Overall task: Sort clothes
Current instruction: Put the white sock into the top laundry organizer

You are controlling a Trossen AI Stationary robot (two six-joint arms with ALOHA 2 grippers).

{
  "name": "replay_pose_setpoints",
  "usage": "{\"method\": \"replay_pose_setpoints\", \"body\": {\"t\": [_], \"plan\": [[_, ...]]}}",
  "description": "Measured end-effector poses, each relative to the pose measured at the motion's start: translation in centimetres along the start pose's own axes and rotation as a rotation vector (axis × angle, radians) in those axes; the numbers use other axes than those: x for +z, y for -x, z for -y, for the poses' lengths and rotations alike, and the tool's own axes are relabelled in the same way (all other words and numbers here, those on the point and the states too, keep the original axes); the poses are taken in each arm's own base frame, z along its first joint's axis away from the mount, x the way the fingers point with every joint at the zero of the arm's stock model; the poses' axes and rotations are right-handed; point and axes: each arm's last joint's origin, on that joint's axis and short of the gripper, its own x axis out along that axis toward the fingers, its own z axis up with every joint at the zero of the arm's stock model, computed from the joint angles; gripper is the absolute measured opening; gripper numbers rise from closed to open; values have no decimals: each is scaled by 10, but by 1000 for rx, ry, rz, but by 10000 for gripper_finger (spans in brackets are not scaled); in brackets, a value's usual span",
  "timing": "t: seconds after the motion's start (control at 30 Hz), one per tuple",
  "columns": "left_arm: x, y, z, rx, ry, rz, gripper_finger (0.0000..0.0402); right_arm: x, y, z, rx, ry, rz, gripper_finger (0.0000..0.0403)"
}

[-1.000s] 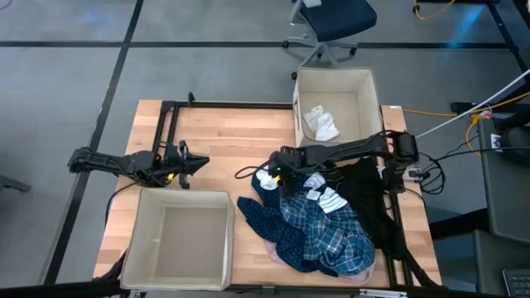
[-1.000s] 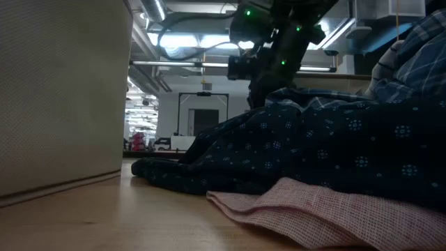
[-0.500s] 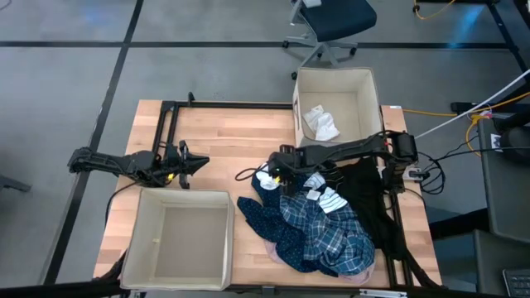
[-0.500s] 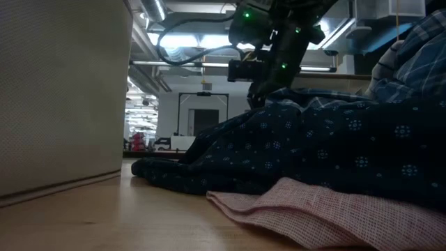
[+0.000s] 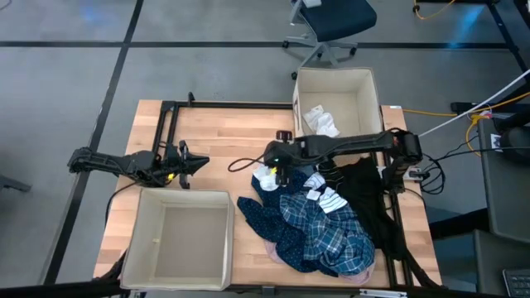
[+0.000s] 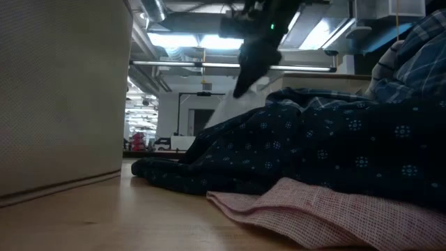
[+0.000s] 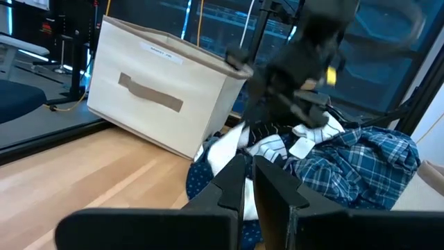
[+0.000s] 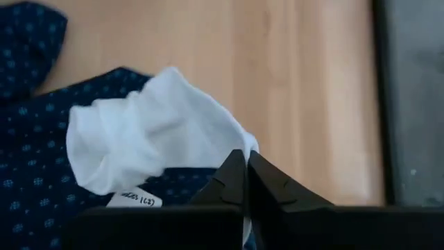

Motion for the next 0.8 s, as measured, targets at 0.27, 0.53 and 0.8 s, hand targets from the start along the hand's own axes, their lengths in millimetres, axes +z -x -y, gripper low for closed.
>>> {"method": "replay_pose_setpoints", "body": {"t": [0.27,0.53,0.8], "plan": [[0,0,0,0,0,0,19,-4,66,39,-151,-73,140,10],[0,0,0,1,0,0,19,-30,138,90,-338,-210,273,7],[0,0,0,1,0,-1,19,-73,207,126,-594,-336,339,9]]}}
